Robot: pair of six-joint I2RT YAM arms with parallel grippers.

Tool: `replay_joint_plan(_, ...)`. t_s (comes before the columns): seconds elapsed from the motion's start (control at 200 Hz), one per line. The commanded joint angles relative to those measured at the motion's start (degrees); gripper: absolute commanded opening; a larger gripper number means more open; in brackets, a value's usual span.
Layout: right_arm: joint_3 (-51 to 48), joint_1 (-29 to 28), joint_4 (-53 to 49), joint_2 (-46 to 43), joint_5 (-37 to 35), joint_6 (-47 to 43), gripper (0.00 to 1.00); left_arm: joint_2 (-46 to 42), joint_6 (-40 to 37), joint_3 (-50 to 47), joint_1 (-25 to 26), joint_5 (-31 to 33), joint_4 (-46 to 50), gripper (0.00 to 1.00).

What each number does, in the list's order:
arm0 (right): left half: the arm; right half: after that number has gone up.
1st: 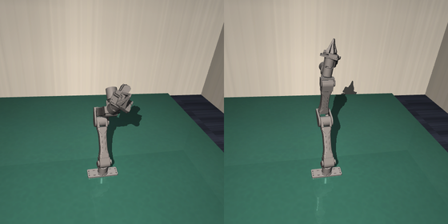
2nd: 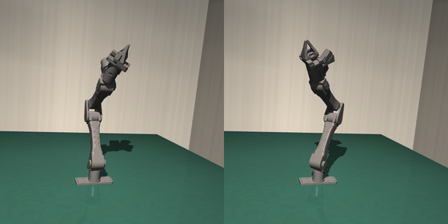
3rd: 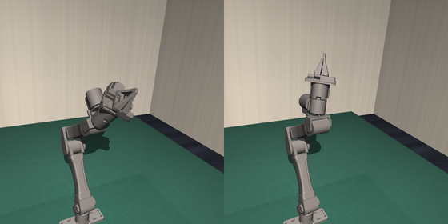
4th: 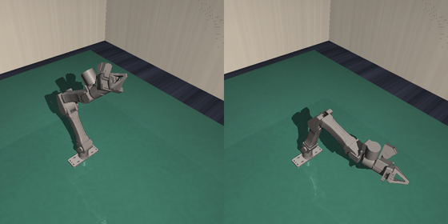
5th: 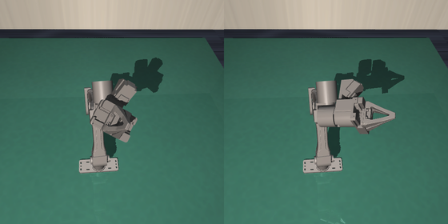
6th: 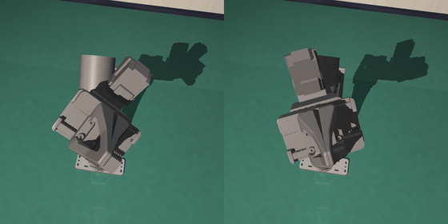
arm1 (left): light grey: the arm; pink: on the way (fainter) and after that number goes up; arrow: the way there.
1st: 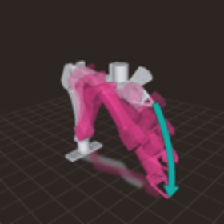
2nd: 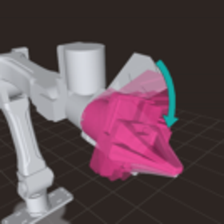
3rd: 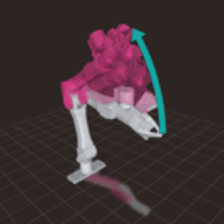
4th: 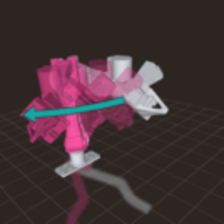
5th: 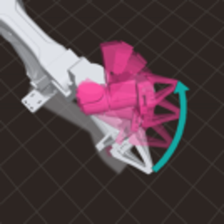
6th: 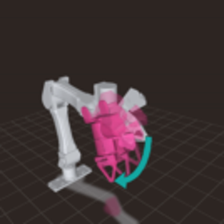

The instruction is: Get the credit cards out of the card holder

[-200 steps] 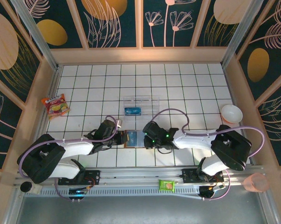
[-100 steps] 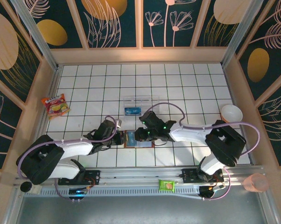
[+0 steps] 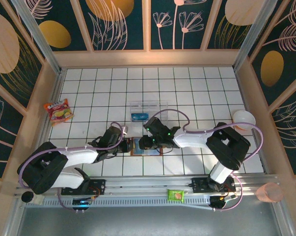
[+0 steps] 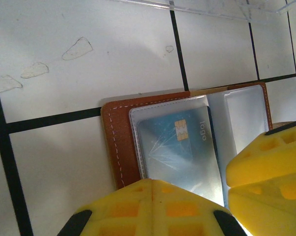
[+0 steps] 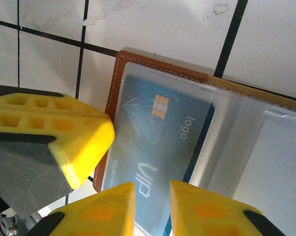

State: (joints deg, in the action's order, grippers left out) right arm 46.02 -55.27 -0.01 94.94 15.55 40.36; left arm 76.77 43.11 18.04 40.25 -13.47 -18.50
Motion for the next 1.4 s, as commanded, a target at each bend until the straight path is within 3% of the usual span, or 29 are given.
replay_joint_plan(0.0,1.38,0.05,0.98,1.51,0.1,-0.61,0.25,0.13,-0.15,-0.79,0.09,0.07,-0.44,0.0)
replay_joint_plan(0.355,1.59,-0.15,-0.48,3.0,-1.65,1.41,0.25,0.87,-0.13,-0.81,0.08,-0.32,-1.18,0.0)
replay_joint_plan(0.545,1.84,-1.72,-5.12,1.8,-8.74,3.32,0.25,0.75,-0.06,-0.95,0.09,-0.11,-0.81,0.0)
replay_joint_plan(0.846,0.89,-3.21,-6.6,-1.57,-12.8,4.0,0.29,1.24,-0.29,-0.64,0.08,0.57,-0.24,0.0)
replay_joint_plan(0.976,1.9,-4.22,-5.34,-2.56,-12.21,1.69,0.33,-0.7,-0.59,0.11,0.07,0.32,1.08,0.0)
replay_joint_plan(1.166,2.35,-3.29,-5.85,-5.38,-11.27,-0.81,0.29,-5.46,-1.15,1.63,0.04,0.33,3.92,0.01)
replay_joint_plan(1.391,2.52,0.65,-5.76,-5.24,-4.88,-4.37,0.26,-0.84,-0.75,3.94,1.2,-1.38,1.0,0.0)
